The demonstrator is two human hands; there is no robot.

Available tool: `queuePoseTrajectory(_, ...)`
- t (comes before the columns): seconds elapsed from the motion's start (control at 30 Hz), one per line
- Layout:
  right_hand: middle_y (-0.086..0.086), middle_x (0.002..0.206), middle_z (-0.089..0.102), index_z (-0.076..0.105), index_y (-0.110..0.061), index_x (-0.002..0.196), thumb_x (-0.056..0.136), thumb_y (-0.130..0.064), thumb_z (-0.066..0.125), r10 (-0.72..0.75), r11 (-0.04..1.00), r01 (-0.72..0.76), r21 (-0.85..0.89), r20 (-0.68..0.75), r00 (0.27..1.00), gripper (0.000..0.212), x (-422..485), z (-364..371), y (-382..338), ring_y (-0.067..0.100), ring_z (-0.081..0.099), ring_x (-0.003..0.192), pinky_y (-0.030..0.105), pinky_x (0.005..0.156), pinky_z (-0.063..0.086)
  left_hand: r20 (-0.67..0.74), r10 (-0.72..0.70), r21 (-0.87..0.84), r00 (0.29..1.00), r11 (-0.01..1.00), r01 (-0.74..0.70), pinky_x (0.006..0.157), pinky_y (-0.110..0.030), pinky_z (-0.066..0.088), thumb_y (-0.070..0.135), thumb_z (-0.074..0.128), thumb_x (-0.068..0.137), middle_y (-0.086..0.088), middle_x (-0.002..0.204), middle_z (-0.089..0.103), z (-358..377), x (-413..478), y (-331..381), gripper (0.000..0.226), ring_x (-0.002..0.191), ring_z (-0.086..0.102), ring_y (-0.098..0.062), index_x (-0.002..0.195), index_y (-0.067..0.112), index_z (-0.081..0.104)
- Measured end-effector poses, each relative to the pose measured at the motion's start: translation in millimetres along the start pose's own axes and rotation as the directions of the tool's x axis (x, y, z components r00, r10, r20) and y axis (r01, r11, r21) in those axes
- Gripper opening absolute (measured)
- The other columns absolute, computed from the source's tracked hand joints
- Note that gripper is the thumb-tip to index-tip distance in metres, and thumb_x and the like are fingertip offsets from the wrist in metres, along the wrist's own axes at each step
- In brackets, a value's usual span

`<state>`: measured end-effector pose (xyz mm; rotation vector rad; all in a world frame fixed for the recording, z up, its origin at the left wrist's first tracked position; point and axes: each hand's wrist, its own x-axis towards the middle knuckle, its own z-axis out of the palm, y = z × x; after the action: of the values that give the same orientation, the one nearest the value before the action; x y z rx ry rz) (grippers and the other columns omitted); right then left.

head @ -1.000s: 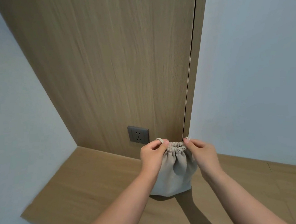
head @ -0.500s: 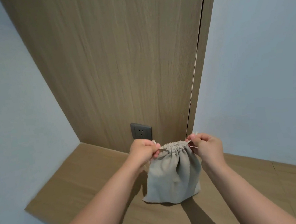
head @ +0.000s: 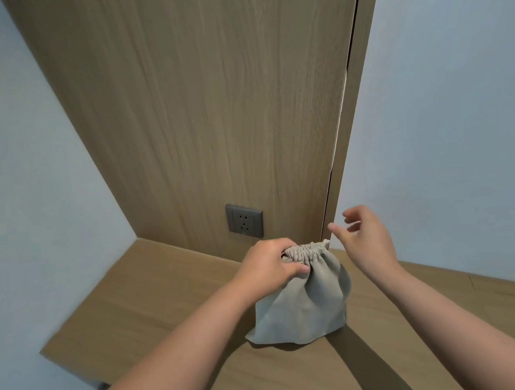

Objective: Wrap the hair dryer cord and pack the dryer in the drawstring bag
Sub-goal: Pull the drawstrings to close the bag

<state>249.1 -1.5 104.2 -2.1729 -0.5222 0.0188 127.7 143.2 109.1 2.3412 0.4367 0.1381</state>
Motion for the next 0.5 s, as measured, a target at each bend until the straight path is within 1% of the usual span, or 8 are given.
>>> queuePoseTrajectory(0.03, -0.009, 0.113, 0.058, 0.056, -0.019, 0.118, 0.089, -0.035, 0.059, -0.077, 0.997, 0.077, 0.010, 0.111, 0.991, 0.033, -2, -2, 4, 0.012, 0.056, 0.106, 0.032, 0.091, 0.045, -0.005, 0.001, -0.031, 1.000, 1.000, -0.001, 0.073, -0.036, 0.050, 0.032, 0.079, 0.071, 0.006, 0.085, 0.070, 0, 1, -2, 0.022, 0.083, 0.062, -0.013, 0.089, 0.021, 0.070)
queuePoseTrajectory(0.07, -0.010, 0.119, 0.056, 0.054, -0.021, 0.125, 0.092, -0.038, 0.054, -0.142, 0.990, 0.134, 0.047, 0.280, 0.949, 0.038, -5, -4, 6, 0.010, 0.053, 0.112, 0.032, 0.097, 0.043, -0.010, 0.000, -0.065, 1.000, 0.998, 0.000, 0.072, -0.033, 0.049, 0.031, 0.080, 0.071, 0.006, 0.084, 0.069, 0, 1, -3, 0.021, 0.081, 0.062, -0.012, 0.087, 0.021, 0.070)
queuePoseTrajectory(0.13, -0.008, 0.115, 0.064, 0.060, -0.025, 0.117, 0.091, -0.043, 0.053, -0.198, 0.979, 0.188, 0.078, 0.586, 0.786, 0.032, -14, -4, 6, 0.010, 0.058, 0.104, 0.032, 0.091, 0.047, -0.014, -0.014, -0.133, 1.000, 0.991, 0.012, 0.068, -0.027, 0.046, 0.027, 0.081, 0.071, 0.006, 0.082, 0.068, -1, 2, -9, 0.020, 0.077, 0.060, -0.010, 0.087, 0.019, 0.071)
queuePoseTrajectory(0.17, -0.007, 0.103, 0.067, 0.063, -0.026, 0.106, 0.089, -0.041, 0.058, -0.193, 0.977, 0.205, 0.058, 0.646, 0.739, 0.023, -18, -2, 6, 0.011, 0.060, 0.094, 0.031, 0.083, 0.048, -0.015, -0.025, -0.158, 1.000, 0.987, 0.022, 0.066, -0.026, 0.045, 0.025, 0.080, 0.072, 0.003, 0.082, 0.068, -2, 2, -13, 0.020, 0.075, 0.059, -0.010, 0.087, 0.015, 0.071)
queuePoseTrajectory(0.23, -0.003, 0.085, 0.067, 0.063, -0.020, 0.086, 0.089, -0.031, 0.062, -0.163, 0.975, 0.221, -0.011, 0.643, 0.748, 0.012, -18, 3, 5, 0.014, 0.058, 0.078, 0.030, 0.070, 0.046, -0.006, -0.052, -0.194, 0.999, 0.980, 0.050, 0.063, -0.026, 0.042, 0.025, 0.078, 0.075, -0.002, 0.079, 0.067, -3, 3, -20, 0.021, 0.071, 0.056, -0.011, 0.085, 0.008, 0.071)
queuePoseTrajectory(0.3, 0.001, 0.074, 0.063, 0.059, -0.011, 0.074, 0.091, -0.023, 0.059, -0.145, 0.968, 0.239, -0.073, 0.615, 0.775, 0.021, -12, 11, -2, 0.015, 0.053, 0.067, 0.029, 0.062, 0.040, -0.010, -0.075, -0.230, 0.997, 0.971, 0.070, 0.061, -0.027, 0.040, 0.025, 0.076, 0.078, -0.001, 0.073, 0.062, -6, 4, -25, 0.020, 0.067, 0.052, -0.010, 0.079, 0.007, 0.067)
queuePoseTrajectory(0.4, 0.012, 0.072, 0.061, 0.060, 0.002, 0.074, 0.091, -0.019, 0.058, -0.177, 0.950, 0.293, -0.109, 0.583, 0.793, 0.027, -1, 28, -22, 0.016, 0.046, 0.065, 0.030, 0.059, 0.034, -0.077, -0.101, -0.267, 0.992, 0.961, 0.077, 0.058, -0.023, 0.037, 0.023, 0.072, 0.083, 0.009, 0.064, 0.056, -22, 5, -32, 0.021, 0.060, 0.048, -0.003, 0.066, 0.021, 0.059)
queuePoseTrajectory(0.5, 0.008, 0.065, 0.051, 0.056, 0.005, 0.070, 0.091, -0.016, 0.058, -0.217, 0.954, 0.296, -0.052, 0.564, 0.797, 0.030, 9, 53, -47, 0.013, 0.037, 0.059, 0.026, 0.052, 0.028, -0.165, -0.141, -0.296, 0.976, 0.951, 0.087, 0.057, -0.018, 0.037, 0.024, 0.069, 0.085, 0.008, 0.069, 0.058, -47, 2, -49, 0.017, 0.061, 0.049, 0.001, 0.072, 0.016, 0.062)
